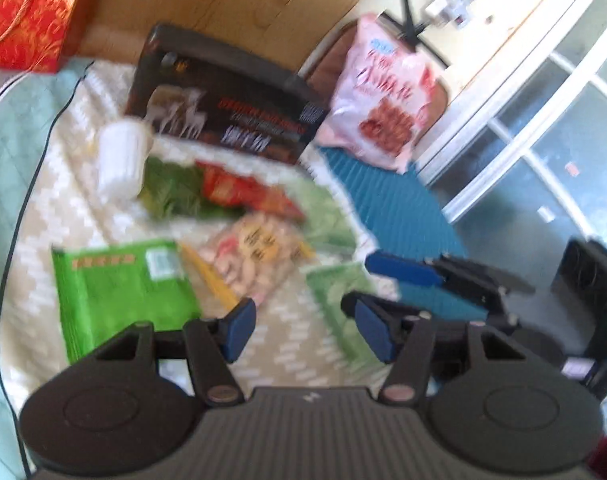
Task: Organize snacks
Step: 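Grasp the clear peanut bag with yellow label using the left gripper, then lift the peanut bag and drop it into the tin box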
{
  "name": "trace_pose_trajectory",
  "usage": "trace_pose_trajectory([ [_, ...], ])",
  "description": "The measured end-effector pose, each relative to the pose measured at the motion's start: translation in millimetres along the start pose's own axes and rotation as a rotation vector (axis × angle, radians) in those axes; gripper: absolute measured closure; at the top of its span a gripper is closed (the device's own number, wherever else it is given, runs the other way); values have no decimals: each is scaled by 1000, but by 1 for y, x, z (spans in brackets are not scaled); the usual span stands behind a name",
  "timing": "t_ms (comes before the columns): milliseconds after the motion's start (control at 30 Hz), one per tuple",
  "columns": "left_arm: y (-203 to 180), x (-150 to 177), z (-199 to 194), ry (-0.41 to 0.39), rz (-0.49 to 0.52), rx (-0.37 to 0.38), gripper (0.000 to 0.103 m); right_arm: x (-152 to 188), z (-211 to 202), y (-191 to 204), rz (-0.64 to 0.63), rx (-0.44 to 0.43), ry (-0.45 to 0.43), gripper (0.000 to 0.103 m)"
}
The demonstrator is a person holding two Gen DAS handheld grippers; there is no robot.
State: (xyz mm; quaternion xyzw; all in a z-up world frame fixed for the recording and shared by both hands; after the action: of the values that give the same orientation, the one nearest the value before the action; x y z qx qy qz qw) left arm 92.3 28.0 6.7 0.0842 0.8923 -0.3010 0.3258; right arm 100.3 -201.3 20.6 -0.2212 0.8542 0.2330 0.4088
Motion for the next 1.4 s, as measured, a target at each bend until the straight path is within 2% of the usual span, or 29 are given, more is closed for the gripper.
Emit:
trace_pose_trajectory([
  [33, 3, 2, 4, 14, -20, -49, 51, -2, 5, -3, 9, -12, 11, 46],
  [100, 9, 2, 2, 2, -42, -50, 51, -6, 20, -6, 9, -39, 55, 45],
  [200, 16, -2, -4, -27, -52, -127, 51, -16, 47, -18, 18, -67, 114, 37],
  [267, 21, -5, -4, -23, -78, -124, 50, -17, 60, -17, -5, -87, 121, 25],
  [333, 27, -9, -2, -17, -96, -99, 50, -19, 67, -17, -1, -103, 110, 23],
  [367, 27, -10, -2, -18, -103, -96, 50, -18, 66, -12, -10, -107, 108, 32],
  [467, 32, -11, 0, -25, -124, -80, 54, -14, 62, 2, -49, -93, 100, 46],
  [567, 35, -9, -1, -32, -132, -78, 59, -6, 53, 14, -53, -100, 96, 52],
  [700, 29, -4, -8, -43, -113, -97, 64, 4, 42, 41, -141, -32, 36, 62],
  [767, 25, -5, -16, -62, -115, -65, 67, 2, 38, 48, -166, -17, 1, 68],
  [900, 13, -21, -32, -111, -60, -63, 67, -8, 28, 51, -157, 5, -66, 69],
  [1033, 12, -33, -27, -108, -54, -57, 67, -19, 31, 41, -71, 6, -73, 70],
  [1100, 11, -45, -25, -117, -49, -53, 67, -25, 31, 42, -80, 29, -92, 70],
  [1267, 9, -96, -22, -181, 5, -50, 67, -62, 38, 30, -76, 68, -175, 70],
  [1400, 16, -144, -7, -221, 42, -91, 66, -103, 64, 8, -50, 80, -209, 70],
])
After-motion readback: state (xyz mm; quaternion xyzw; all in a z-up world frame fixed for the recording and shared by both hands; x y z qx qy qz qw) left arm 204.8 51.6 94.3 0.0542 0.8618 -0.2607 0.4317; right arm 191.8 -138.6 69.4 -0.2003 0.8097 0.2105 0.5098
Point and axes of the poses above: each gripper's, at about its wrist camera, not at the fingertips, and z roughly the way its jaws point, y to its left, x to its underside, the point moved 1 cm from there along z, roughly the way its jaws point, and after that the axes turned 5 degrees about z, right-handed, at the moved point
